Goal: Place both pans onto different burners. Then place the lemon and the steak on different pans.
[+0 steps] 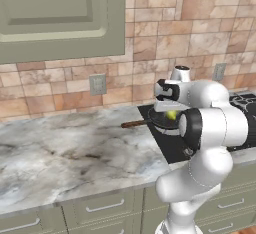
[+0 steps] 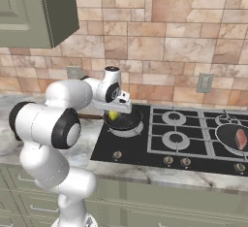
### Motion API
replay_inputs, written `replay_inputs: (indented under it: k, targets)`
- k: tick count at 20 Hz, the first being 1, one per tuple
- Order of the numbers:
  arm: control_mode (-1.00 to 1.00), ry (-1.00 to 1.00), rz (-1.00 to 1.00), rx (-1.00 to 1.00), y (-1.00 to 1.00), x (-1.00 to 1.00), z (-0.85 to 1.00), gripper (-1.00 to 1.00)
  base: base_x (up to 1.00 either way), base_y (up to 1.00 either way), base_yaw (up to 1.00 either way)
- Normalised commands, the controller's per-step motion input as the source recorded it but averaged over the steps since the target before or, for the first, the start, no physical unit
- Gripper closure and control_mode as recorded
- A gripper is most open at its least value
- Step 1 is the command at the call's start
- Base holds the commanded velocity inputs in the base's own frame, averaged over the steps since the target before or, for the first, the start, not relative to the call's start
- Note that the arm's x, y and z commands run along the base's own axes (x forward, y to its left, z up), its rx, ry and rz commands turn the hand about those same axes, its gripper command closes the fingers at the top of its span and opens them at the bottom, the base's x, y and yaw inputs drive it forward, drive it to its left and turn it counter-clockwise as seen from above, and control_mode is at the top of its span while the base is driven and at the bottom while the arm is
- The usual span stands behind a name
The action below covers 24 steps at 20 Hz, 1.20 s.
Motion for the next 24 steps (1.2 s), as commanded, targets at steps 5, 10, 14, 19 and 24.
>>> replay_inputs:
  k: [5, 10, 14, 19, 24]
  targets:
    - [-1.00, 0.01, 0.00, 0.00, -0.20, 0.32, -0.10, 1.00, 0.00, 0.00, 0.00]
    - [-1.00, 0.00, 0.00, 0.00, -0.12, 0.24, -0.28, 1.00, 0.00, 0.00, 0.00]
    - [-1.00, 0.00, 0.00, -0.01, -0.08, 0.20, -0.36, 1.00, 0.00, 0.00, 0.00]
    - [-1.00, 0.00, 0.00, 0.00, -0.06, 0.24, -0.26, 1.00, 0.00, 0.00, 0.00]
    - [-1.00, 0.00, 0.00, 0.00, -0.07, 0.13, -0.26, 1.00, 0.00, 0.00, 0.00]
